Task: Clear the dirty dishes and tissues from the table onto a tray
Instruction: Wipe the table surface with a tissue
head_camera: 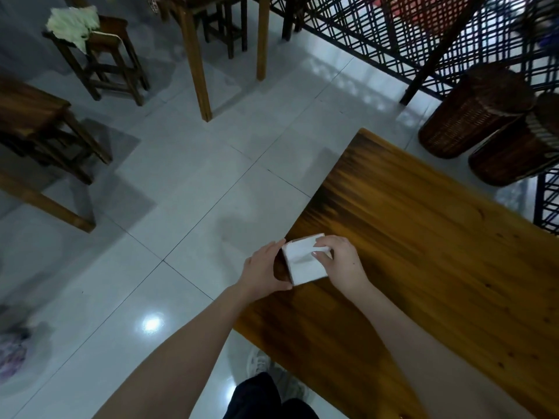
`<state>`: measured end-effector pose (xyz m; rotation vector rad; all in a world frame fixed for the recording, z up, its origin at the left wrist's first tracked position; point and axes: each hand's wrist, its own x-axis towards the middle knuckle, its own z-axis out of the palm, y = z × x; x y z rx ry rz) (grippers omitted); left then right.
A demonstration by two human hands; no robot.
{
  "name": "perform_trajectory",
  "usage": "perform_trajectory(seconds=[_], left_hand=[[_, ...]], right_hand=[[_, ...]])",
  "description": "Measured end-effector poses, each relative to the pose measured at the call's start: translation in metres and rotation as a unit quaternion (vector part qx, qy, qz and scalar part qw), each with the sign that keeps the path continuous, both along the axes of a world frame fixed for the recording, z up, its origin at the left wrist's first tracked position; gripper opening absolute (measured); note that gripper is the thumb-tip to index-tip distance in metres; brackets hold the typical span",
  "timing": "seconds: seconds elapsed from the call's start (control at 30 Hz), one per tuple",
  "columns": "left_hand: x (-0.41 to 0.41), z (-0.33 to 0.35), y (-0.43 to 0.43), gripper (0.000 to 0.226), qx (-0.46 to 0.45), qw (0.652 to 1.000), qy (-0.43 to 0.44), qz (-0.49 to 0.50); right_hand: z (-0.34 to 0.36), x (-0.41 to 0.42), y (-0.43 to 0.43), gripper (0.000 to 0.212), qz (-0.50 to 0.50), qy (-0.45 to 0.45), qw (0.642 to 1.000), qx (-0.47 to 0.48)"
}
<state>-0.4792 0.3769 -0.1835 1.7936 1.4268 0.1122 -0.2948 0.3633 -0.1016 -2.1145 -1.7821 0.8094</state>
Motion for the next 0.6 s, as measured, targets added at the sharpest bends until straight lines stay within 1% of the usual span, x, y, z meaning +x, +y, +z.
perform_trajectory(seconds=[0.1,0.23,0.43,0.6], left_hand=[[0.006,-0.004,-0.001,0.105,0.006,1.000,-0.019,0.004],[0.012,-0.010,-0.003,0.107,0.015,0.999,-0.034,-0.007],[0.020,-0.019,-0.018,0.119,0.039,0.999,-0.016,0.002],[0.034,-0.023,-0.027,0.116,0.077,0.997,-0.003,0.021]], right_hand=[[0.001,0.001,-0.003,0.027,-0.031,0.024,0.999,-0.025],[0.002,0.004,-0.005,0.027,-0.044,0.041,0.998,-0.026],[0.001,0.004,-0.014,0.022,-0.056,0.032,0.998,-0.008],[-0.002,0.008,-0.017,0.014,-0.069,0.026,0.997,0.006]])
